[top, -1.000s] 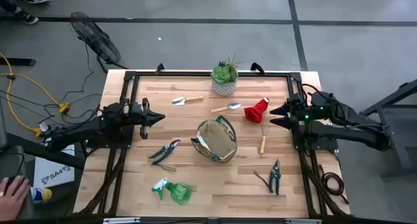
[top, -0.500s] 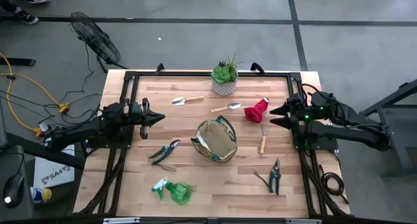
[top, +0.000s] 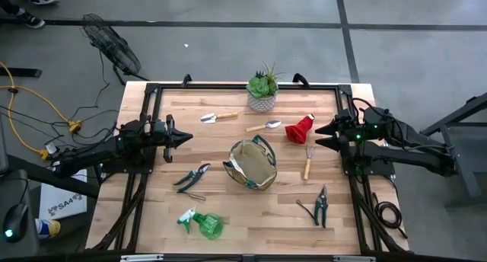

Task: Pick & Place Garden tools in Gardening bag

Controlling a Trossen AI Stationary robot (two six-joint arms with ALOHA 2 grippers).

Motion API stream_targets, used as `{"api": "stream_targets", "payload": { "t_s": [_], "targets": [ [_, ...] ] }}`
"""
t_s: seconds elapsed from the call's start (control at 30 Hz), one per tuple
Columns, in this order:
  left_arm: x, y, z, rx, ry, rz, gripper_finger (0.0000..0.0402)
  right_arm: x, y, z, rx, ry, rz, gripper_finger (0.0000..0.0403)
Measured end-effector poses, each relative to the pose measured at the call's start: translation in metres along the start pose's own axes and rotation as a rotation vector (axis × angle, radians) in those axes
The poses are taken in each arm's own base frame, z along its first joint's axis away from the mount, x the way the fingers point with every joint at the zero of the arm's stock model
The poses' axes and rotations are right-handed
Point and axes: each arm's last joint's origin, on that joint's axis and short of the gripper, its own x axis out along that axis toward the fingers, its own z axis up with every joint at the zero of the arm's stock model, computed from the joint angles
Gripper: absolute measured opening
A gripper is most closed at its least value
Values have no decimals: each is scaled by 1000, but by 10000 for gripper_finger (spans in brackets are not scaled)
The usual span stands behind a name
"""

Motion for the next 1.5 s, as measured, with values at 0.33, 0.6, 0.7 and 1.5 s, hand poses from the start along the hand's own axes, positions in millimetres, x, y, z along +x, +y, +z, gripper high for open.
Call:
{"api": "stream_targets", "payload": {
  "t_s": [0.33,0.6,0.7,1.5],
  "targets": [
    [0,0,0,0,0,0,0,0,0,0,0,0,0,321],
    [0,0,0,0,0,0,0,0,0,0,0,0,0,321],
    [0,0,0,0,0,0,0,0,0,0,0,0,0,321],
    [0,0,0,0,0,0,0,0,0,0,-159,-1,-1,321]
  ]
}}
